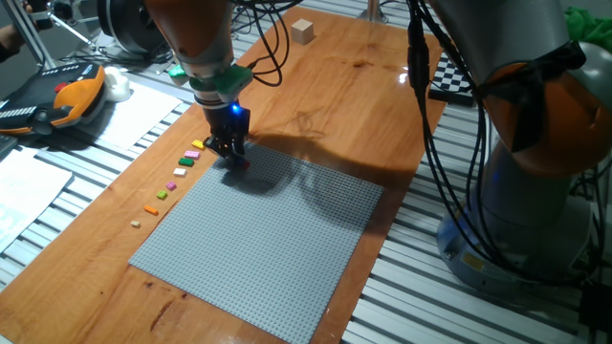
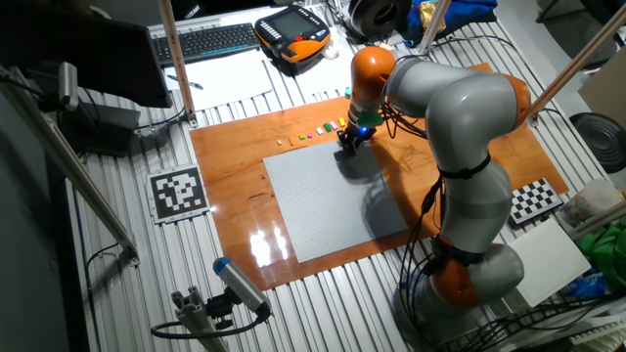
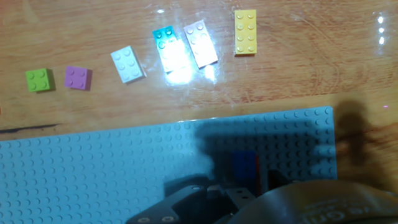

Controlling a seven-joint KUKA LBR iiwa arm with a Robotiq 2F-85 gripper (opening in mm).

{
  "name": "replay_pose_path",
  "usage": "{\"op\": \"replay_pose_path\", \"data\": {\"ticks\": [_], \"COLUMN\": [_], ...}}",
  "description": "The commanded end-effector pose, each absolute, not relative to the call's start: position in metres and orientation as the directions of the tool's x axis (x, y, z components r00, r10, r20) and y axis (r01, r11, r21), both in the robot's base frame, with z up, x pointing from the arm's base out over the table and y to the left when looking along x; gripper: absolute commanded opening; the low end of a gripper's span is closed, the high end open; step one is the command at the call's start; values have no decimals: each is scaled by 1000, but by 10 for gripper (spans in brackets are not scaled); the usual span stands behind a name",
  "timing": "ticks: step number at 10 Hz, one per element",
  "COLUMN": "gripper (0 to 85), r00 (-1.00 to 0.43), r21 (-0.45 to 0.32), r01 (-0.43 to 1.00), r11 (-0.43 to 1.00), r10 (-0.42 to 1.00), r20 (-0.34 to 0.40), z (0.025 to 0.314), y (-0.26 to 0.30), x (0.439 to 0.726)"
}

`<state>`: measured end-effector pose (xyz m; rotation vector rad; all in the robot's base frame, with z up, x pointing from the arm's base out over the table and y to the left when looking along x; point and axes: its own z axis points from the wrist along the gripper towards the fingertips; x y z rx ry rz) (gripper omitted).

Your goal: Stack small Lego blocks randomly, one at a time

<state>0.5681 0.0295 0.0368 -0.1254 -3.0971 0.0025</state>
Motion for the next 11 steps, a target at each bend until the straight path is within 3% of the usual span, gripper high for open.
{"op": "replay_pose_path", "data": {"ticks": [1, 8, 9, 11], "gripper": [170, 170, 340, 340], "r00": [-996, -996, -996, -995], "r21": [-6, -8, 3, 6], "r01": [81, 84, 88, 102], "r11": [997, 996, 996, 995], "r10": [81, 84, 88, 102], "r20": [36, 34, 23, 19], "z": [35, 38, 33, 34], "y": [30, 29, 30, 31], "x": [568, 568, 568, 567]}}
